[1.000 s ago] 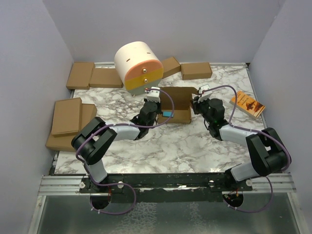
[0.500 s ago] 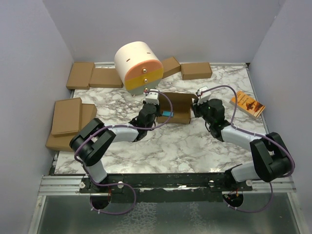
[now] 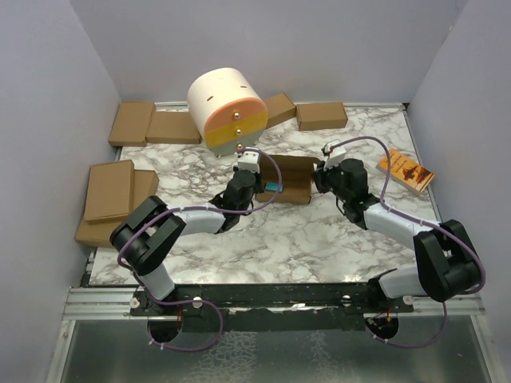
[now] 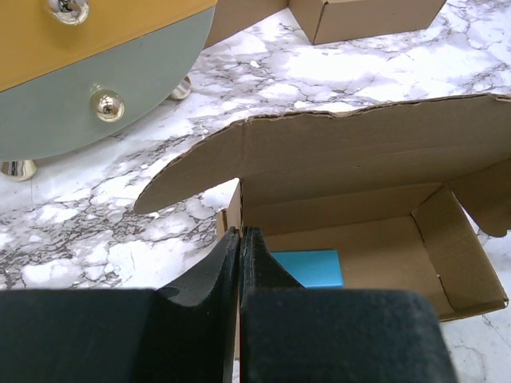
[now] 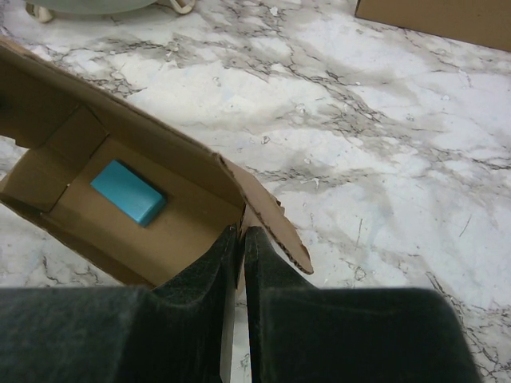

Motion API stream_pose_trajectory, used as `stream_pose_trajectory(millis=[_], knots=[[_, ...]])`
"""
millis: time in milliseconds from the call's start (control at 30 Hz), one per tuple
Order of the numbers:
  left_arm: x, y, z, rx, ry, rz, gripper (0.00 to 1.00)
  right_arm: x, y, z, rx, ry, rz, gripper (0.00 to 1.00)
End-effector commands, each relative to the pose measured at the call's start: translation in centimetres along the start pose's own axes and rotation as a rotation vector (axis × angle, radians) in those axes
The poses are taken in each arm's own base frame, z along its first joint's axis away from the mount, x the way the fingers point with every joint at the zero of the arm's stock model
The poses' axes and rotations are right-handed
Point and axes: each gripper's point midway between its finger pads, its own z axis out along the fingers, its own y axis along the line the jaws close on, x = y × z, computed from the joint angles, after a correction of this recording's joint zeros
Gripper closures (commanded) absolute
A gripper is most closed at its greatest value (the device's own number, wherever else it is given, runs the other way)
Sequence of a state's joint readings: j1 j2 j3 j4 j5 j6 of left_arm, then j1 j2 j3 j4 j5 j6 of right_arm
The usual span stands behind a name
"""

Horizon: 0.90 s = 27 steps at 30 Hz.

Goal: Fold the paper box

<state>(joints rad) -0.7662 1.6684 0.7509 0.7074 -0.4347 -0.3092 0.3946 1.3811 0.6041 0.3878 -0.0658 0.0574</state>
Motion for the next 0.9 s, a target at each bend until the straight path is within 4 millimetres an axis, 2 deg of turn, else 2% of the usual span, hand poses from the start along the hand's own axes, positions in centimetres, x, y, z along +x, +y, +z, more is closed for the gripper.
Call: stream_pose_trajectory(millis=[0,200,467,667,867], knots=[[1.9,-1.5,-1.2,0.079,0.079,0.009,1.00,-1.5,3.1,-0.4,-0.128,0.001,0.042,0.92],[2.2,-1.7,-1.5,0.098,0.091,0.014,1.00,-1.6,3.7,-0.5,-0.151,0.019,0.075,0.92],[2.6,-1.8,-1.8,0.109,0.102,0.009,1.00,1.2,3.8,0.1,-0.125,0.135,0.185,0.91],[2.8,-1.6,-2.2,0.110,0.105,0.009,1.00,1.4,3.7,-0.1,-0.108,0.138,0.220,0.91],[2.9,-1.6,-2.3,0.116,0.108,0.011,1.00,2.7,3.6,-0.6,-0.104,0.171,0.204,0.90]])
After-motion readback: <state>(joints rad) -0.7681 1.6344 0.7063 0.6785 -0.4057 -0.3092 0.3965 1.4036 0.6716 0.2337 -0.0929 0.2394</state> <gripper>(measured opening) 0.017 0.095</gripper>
